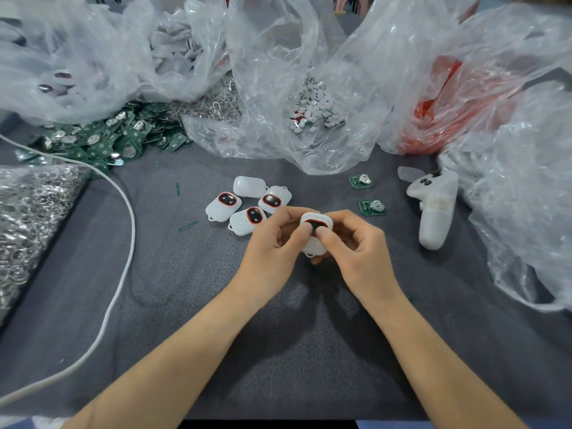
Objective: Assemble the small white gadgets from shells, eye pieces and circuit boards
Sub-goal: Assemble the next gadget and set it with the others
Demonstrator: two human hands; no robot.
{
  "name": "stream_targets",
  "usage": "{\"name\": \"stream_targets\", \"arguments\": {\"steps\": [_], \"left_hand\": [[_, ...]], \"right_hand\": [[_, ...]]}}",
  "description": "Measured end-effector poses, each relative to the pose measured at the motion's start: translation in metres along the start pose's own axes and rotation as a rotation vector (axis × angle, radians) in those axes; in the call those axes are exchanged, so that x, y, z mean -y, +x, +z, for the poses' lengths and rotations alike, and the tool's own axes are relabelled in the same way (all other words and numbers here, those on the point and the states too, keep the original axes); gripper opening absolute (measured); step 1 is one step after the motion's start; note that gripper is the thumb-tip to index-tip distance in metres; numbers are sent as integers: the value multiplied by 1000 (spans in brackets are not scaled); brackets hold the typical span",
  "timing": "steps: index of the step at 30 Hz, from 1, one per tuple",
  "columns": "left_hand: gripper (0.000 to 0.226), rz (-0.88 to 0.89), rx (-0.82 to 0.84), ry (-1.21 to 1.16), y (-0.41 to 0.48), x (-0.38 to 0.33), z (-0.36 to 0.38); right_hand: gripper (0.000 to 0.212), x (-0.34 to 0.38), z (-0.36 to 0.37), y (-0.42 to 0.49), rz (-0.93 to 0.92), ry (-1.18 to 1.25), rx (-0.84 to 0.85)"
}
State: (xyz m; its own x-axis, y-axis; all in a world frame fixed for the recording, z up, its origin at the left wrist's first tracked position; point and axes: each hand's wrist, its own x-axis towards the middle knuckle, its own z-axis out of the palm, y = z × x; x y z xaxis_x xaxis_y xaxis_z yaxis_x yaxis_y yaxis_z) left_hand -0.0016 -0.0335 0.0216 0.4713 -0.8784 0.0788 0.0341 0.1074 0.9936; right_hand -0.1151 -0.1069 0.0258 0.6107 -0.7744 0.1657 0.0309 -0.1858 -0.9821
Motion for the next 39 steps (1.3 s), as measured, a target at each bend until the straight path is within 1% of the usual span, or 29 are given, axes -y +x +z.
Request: {"name": "stream_targets", "arguments": {"steps": [3, 7, 9, 12, 14, 20, 22, 28, 31, 32, 34, 35, 36, 38, 39], "left_hand": [[15, 1, 14, -16, 0, 1, -1], [18, 4, 35, -4, -1, 2, -3], [18, 23, 14, 21, -2, 3, -3], [16, 35, -26, 39, -4, 4, -2], [15, 34, -19, 37, -5, 3, -1], [16, -13, 34, -56, -4, -3, -2], [16, -18, 25, -47, -5, -4, -2], [13, 41, -45, 73, -16, -1, -6], [15, 31, -90, 79, -18, -2, -9], [15, 9, -110, 39, -16, -5, -11], [14, -32, -200, -20, -7, -13, -17], [14, -28, -274, 17, 2, -18, -24], [14, -6, -349, 112, 13, -21, -33], [19, 45, -465, 460, 37, -25, -55], [29, 53, -499, 651, 46, -25, -64]], "right_hand": [[11, 0, 0, 1, 6, 9, 5], [12, 1, 0, 0, -4, -11, 11], [16, 2, 0, -1, -5, -32, 17], [15, 2, -1, -3, -9, -45, 33], [14, 2, -1, -3, -25, -50, 33], [13, 2, -2, -4, -50, -17, 6], [13, 3, -3, -4, -37, -29, 29], [13, 3, -3, -5, -6, -43, 142], [14, 4, 2, -2, 92, 99, 169], [18, 6, 4, 2, 139, 187, 185], [34, 12, 8, 11, 198, 352, 225], [41, 15, 9, 17, 206, 379, 222], [42, 18, 9, 25, 193, 338, 192], [33, 24, 0, 46, 130, 148, 58], [31, 27, -9, 60, 108, 80, -35]]}}
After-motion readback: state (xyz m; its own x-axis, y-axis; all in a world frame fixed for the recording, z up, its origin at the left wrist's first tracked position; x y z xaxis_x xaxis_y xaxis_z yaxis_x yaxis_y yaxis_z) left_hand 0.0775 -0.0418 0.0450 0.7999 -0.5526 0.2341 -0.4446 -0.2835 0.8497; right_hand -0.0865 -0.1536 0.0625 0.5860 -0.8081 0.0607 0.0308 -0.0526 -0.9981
